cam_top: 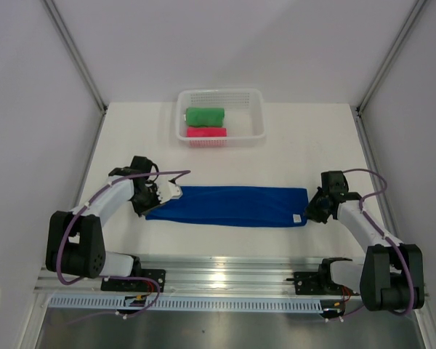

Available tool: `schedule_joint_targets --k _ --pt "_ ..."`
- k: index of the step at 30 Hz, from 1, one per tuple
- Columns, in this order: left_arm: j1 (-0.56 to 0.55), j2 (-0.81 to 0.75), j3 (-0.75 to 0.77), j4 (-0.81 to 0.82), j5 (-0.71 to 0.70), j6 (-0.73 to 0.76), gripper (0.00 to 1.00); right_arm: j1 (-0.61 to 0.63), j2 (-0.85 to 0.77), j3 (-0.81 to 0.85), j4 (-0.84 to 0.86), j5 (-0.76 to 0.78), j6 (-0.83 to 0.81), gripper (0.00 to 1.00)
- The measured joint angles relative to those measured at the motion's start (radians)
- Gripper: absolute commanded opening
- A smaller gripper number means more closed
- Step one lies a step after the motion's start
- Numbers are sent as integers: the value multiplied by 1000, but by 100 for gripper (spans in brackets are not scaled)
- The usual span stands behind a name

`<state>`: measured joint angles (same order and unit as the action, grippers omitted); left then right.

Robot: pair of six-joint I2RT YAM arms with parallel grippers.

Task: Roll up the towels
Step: Fold the towel

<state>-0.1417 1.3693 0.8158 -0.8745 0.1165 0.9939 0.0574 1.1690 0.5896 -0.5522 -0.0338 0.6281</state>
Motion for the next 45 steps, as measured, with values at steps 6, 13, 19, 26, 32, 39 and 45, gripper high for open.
schedule_joint_targets --k 6,13,19,26,32,39,45 --pt "0 2 0 1 0 0 1 1 34 -7 35 -1 0 10" --pt "1 2 0 3 0 -10 1 0 53 -12 53 0 0 0" --pt "35 2 27 2 3 -17 1 -8 -30 -5 10 5 -1 0" --pt "66 -3 60 -14 20 -15 1 -36 -107 31 -66 3 -14 0" --pt "83 -13 72 -37 28 -7 1 -42 -125 44 -122 -1 -18 0" --pt "98 -23 92 -63 43 -6 1 -42 -185 61 -185 3 -7 0" --pt "100 -23 95 -79 64 3 1 -32 -203 62 -195 6 12 0"
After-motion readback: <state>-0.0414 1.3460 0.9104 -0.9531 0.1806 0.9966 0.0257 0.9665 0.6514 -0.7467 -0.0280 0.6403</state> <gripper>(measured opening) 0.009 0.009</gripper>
